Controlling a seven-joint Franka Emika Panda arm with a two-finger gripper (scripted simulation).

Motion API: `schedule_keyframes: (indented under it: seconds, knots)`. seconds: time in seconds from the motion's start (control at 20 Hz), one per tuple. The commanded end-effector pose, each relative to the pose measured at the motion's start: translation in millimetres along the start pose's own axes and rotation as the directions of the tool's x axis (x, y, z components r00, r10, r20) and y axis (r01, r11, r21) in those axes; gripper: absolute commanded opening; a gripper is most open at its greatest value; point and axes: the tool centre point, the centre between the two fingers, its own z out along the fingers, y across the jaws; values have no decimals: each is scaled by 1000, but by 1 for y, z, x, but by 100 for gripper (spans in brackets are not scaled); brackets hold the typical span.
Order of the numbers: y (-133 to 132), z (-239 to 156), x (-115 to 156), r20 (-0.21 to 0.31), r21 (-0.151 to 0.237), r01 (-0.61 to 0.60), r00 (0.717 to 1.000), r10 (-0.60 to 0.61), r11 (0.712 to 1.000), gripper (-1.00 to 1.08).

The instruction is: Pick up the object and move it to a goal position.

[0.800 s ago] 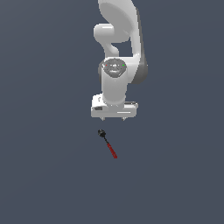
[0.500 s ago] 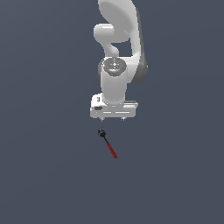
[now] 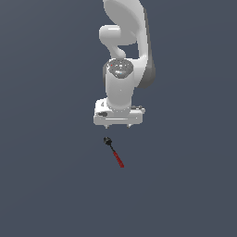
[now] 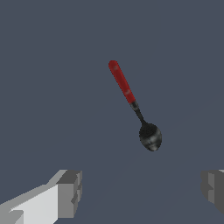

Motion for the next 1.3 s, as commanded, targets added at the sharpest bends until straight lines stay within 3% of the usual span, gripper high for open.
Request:
schedule_keyframes:
  seconds: [0.0,0.65,1.25]
  knots:
    - [0,2,1,0,0,10,1000,-10,1000,100]
    - [7,32,21,-6,1,199,980,-199,980,100]
    - [17,78,45,-23,10,449,893,-449,893,100]
